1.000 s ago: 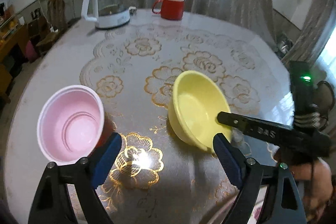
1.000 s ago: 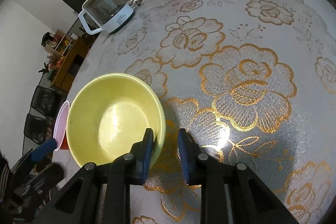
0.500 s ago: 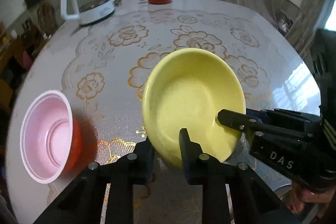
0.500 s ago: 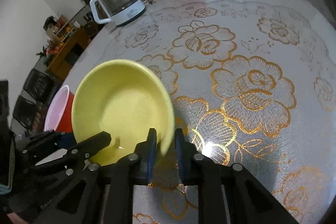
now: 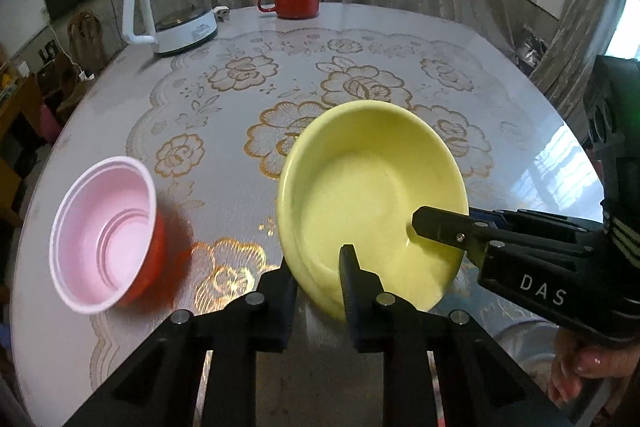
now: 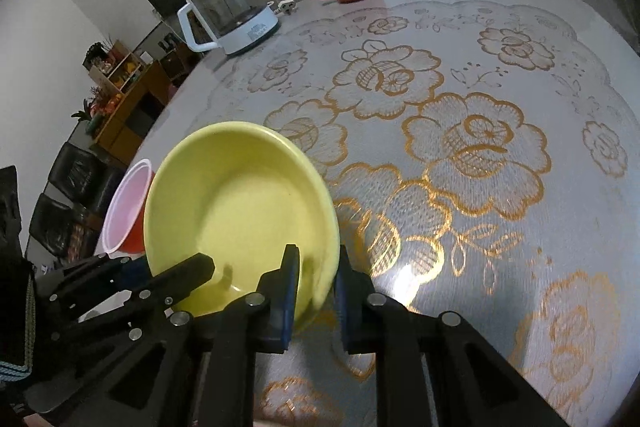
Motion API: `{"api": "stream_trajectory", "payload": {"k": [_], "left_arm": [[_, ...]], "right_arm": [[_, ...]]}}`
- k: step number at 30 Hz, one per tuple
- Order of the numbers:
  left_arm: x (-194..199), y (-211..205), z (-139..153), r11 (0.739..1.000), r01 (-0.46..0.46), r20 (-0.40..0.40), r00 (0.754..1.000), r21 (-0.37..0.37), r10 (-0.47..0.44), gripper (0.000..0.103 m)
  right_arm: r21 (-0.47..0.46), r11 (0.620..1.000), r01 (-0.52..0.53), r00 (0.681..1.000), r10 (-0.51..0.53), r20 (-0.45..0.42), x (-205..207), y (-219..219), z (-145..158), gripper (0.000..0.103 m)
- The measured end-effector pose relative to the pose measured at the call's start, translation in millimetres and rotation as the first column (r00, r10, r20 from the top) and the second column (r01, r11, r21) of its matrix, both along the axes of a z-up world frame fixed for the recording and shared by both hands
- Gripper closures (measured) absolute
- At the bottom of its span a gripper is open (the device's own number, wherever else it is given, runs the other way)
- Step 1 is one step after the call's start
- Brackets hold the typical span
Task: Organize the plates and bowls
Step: 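Carry the yellow bowl with both grippers and lower it into the steel basin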
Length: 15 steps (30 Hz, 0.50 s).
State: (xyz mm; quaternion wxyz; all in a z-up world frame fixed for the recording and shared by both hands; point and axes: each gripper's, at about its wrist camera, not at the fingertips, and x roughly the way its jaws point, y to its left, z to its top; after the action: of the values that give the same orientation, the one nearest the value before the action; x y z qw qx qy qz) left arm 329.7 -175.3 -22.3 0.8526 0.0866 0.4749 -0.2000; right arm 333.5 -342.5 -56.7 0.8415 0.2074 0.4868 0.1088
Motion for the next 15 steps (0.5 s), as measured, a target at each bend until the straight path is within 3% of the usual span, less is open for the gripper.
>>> {"api": "stream_trajectory", "payload": {"k": [15], "left_arm": [[-78.9,60.1,38.9,0.988,-0.040,0.083,0.995,-0.148,0.052,0.083]], "right_arm": [[0.046,0.999,0.017,0.992,-0.022,0.120,-77.8,36.0,52.8,0.087]]}}
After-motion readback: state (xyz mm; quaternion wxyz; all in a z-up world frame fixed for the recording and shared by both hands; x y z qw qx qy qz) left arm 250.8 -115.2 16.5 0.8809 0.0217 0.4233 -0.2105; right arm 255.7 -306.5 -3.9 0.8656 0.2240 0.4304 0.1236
